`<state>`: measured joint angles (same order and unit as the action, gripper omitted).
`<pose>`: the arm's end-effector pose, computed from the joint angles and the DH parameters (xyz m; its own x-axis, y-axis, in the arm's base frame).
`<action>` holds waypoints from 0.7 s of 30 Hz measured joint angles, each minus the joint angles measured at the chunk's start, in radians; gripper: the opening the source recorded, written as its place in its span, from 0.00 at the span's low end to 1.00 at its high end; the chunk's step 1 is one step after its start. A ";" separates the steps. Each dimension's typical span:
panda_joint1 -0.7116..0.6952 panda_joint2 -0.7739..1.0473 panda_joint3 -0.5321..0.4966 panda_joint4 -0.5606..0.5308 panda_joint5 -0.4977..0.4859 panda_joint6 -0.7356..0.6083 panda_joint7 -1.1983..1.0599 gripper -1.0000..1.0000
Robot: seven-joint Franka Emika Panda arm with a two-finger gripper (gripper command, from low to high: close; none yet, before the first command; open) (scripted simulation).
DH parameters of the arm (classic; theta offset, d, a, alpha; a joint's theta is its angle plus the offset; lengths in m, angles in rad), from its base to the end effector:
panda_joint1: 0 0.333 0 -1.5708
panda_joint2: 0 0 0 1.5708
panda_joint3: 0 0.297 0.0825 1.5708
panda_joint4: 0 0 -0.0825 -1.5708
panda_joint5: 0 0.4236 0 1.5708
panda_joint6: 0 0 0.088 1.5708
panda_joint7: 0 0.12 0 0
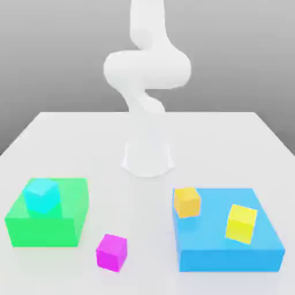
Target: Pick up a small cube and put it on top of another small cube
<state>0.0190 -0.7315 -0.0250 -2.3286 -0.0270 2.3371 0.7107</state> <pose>0.4346 -0.0058 0.6511 0.5605 -0.6464 0.5176 -0.4810 -0.7629 -0.4320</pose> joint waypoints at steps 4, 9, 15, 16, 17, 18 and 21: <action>0.030 0.112 -0.047 -0.047 -0.039 0.061 -0.151 0.50; 0.064 0.246 -0.112 -0.104 -0.070 0.133 -0.346 0.50; 0.101 0.407 -0.194 -0.172 -0.081 0.222 -0.598 0.50; 0.108 0.434 -0.208 -0.183 -0.079 0.237 -0.643 0.50; 0.114 0.462 -0.221 -0.195 -0.076 0.252 -0.688 0.50; 0.120 0.489 -0.234 -0.206 -0.071 0.268 -0.735 0.50; 0.134 0.572 -0.268 -0.241 -0.048 0.313 -0.881 0.50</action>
<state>0.1530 -0.1594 -0.2931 -2.5693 -0.0750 2.6502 -0.1707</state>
